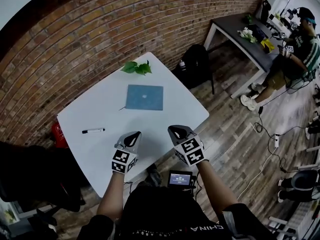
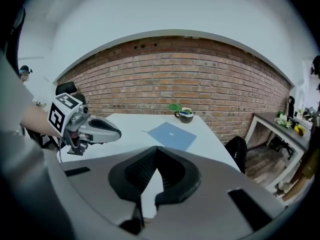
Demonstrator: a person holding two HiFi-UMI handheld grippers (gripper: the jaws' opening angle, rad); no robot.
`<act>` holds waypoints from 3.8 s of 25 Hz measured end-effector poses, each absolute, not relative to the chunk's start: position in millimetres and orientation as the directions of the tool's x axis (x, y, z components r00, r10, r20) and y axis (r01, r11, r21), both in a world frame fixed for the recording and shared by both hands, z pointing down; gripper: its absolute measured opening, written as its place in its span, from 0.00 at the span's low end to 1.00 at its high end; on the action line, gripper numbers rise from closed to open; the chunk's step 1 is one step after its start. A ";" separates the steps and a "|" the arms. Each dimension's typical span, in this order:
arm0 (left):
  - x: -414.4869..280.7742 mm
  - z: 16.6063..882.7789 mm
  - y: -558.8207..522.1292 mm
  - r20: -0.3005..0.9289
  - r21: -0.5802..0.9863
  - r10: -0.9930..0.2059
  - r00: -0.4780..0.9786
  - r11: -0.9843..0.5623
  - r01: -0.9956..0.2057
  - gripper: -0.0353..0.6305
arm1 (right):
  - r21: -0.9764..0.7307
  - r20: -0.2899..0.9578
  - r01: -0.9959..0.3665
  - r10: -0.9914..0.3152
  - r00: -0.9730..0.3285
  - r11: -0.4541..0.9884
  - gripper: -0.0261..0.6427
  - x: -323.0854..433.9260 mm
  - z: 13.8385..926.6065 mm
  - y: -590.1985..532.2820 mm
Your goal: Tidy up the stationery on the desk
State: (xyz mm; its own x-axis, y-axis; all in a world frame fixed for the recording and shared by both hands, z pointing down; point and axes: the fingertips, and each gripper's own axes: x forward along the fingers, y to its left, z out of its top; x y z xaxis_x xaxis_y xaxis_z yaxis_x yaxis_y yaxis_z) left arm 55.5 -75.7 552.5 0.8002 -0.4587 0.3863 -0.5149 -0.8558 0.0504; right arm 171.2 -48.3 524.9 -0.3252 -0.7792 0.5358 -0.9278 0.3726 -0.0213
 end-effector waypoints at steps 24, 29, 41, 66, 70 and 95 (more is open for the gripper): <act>24.8 558.5 -135.9 0.390 0.079 -0.596 0.702 -0.738 -0.670 0.06 | -0.030 0.563 -0.833 -0.679 -0.471 0.553 0.05 135.4 531.7 -129.6; 24.5 556.6 -139.8 0.395 0.074 -0.644 0.655 -0.688 -0.722 0.06 | -0.032 0.562 -0.789 -0.642 -0.523 0.614 0.05 135.1 530.4 -143.0; 10.7 552.9 -133.1 0.397 0.068 -0.752 0.527 -0.548 -0.834 0.06 | -0.047 0.565 -0.657 -0.523 -0.638 0.752 0.05 112.0 538.1 -157.3; 15.3 557.6 -148.9 0.382 0.098 -0.734 0.562 -0.573 -0.814 0.21 | -0.052 0.591 -0.689 -0.534 -0.605 0.723 0.05 111.7 551.0 -169.4; 27.2 554.4 -160.7 0.369 0.067 -0.754 0.543 -0.561 -0.825 0.09 | -0.051 0.600 -0.693 -0.532 -0.597 0.720 0.05 125.1 555.8 -182.0; 49.2 646.9 -291.4 0.633 0.112 -0.578 0.515 -0.589 -0.800 0.45 | -0.159 0.736 -0.873 -0.534 -0.416 0.462 0.44 207.3 647.3 -254.3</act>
